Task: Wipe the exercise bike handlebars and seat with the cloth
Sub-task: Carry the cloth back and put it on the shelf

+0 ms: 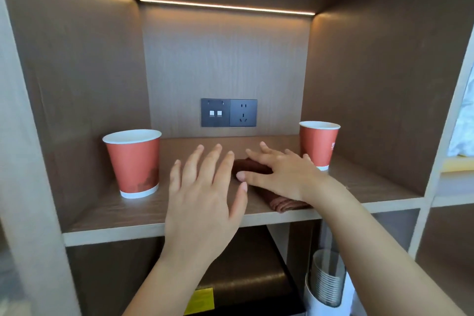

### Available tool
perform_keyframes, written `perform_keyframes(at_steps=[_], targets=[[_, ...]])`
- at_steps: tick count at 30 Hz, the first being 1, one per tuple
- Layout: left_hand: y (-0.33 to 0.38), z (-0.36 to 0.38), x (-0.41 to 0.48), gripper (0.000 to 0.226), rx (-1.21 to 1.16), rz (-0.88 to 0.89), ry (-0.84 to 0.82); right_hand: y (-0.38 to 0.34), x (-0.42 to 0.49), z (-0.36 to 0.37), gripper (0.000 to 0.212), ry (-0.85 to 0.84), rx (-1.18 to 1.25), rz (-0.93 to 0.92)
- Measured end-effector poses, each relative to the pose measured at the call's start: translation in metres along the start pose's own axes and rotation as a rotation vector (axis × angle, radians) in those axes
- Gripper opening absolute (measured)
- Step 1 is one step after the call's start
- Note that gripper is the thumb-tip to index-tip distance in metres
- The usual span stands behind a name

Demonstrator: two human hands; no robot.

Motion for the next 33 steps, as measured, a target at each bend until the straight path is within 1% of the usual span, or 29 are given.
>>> perform_keyframes(at_steps=[2,4,6,8,11,13,16,19,24,28,33], targets=[[0.000,0.001,-0.002,0.052,0.016,0.011,0.001,0.001,0.001,0.003,0.077,-0.093,-0.081,0.006],[0.001,0.001,-0.004,0.052,0.029,0.020,-0.003,0.001,0.000,0.002,0.081,-0.122,-0.135,-0.003],[0.002,0.001,-0.005,0.053,0.039,0.030,-0.010,0.001,-0.003,0.003,0.080,-0.124,-0.165,-0.004],[0.003,0.001,-0.006,0.052,0.042,0.038,-0.012,0.000,-0.009,0.003,0.075,-0.070,-0.132,-0.009],[0.004,0.000,-0.008,0.051,0.034,0.041,-0.012,-0.001,-0.021,-0.004,0.062,0.137,0.002,-0.042],[0.005,0.000,-0.010,0.050,0.021,0.050,0.004,0.000,-0.034,-0.008,0.059,0.254,0.061,-0.111],[0.011,0.001,-0.013,0.050,-0.006,0.058,0.020,0.002,-0.052,-0.003,0.063,0.266,0.039,-0.183],[0.022,0.004,-0.015,0.051,-0.029,0.079,0.000,0.008,-0.062,-0.002,0.059,0.316,0.002,-0.181],[0.039,0.010,-0.014,0.052,-0.073,0.129,-0.010,0.024,-0.077,-0.009,0.054,0.350,-0.043,-0.138],[0.055,0.016,-0.011,0.050,-0.105,0.163,-0.010,0.041,-0.085,-0.015,0.053,0.355,-0.076,-0.070],[0.070,0.020,-0.006,0.047,-0.144,0.153,0.001,0.067,-0.094,-0.022,0.052,0.375,-0.085,0.017]])
Point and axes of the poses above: each hand's wrist, its own x-axis towards the middle knuckle, its own z-axis out of the palm, y = z × x, the point moved 4 cm from there along x, towards the middle knuckle, and after that the axes turned 2 degrees about x, right-handed, at the moved point
